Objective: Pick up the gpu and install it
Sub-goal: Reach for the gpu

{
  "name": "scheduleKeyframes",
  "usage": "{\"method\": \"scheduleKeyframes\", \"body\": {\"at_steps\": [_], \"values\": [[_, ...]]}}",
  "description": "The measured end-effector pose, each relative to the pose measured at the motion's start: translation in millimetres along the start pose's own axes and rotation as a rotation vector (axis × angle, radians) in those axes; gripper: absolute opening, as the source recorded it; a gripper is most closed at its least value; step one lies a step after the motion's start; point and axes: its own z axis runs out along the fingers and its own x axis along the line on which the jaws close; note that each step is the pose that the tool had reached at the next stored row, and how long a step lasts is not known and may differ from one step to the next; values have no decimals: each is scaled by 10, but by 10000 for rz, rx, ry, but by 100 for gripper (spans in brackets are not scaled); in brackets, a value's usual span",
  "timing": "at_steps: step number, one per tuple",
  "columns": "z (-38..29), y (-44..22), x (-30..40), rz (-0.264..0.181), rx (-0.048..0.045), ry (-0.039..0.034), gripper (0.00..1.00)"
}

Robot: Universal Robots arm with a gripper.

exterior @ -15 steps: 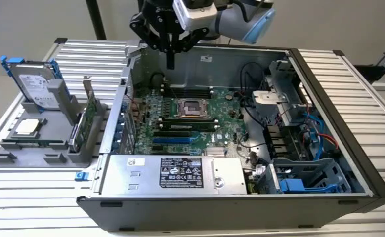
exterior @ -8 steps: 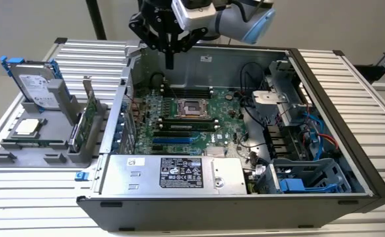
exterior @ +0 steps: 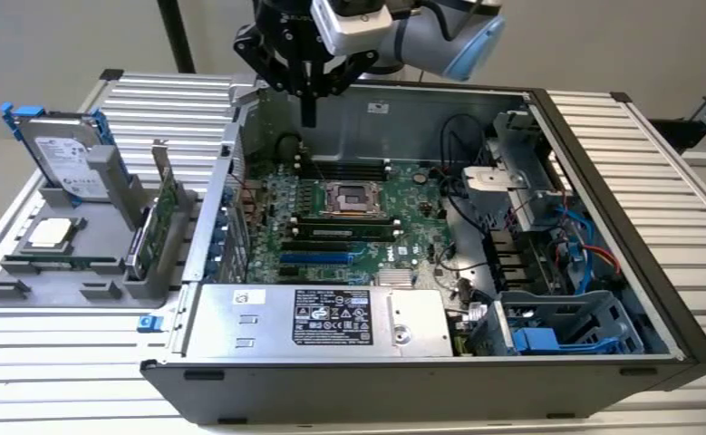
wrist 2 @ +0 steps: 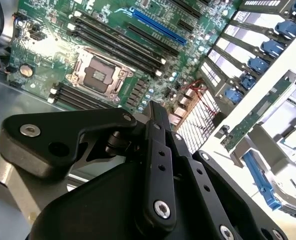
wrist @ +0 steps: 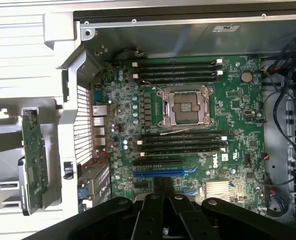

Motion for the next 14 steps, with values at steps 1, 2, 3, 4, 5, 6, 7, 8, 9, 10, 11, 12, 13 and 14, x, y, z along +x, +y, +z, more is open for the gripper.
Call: {"method": "scheduleKeyframes", "body": {"at_steps": [1, 2, 3, 4, 5, 6, 7, 8, 9, 10, 11, 12, 13, 14], "values": [[0, 0, 3, 0, 1, 0, 0], [0, 0, 7, 0, 1, 1, 0], [0, -1, 10, 0, 0, 0, 0], [0, -1, 14, 1, 0, 0, 0], [0, -1, 17, 1, 0, 0, 0], [0, -1, 20, 0, 0, 0, 0], [-1, -2, 24, 0, 0, 0, 0], [-1, -2, 27, -1, 0, 0, 0], [-1, -2, 33, 0, 0, 0, 0], [-1, -3, 39, 0, 0, 0, 0], [-1, -3, 46, 0, 1, 0, 0], [-2, -4, 55, 0, 1, 1, 0], [-2, -5, 63, 0, 1, 1, 0], [-2, -5, 72, 0, 0, 0, 0]]}}
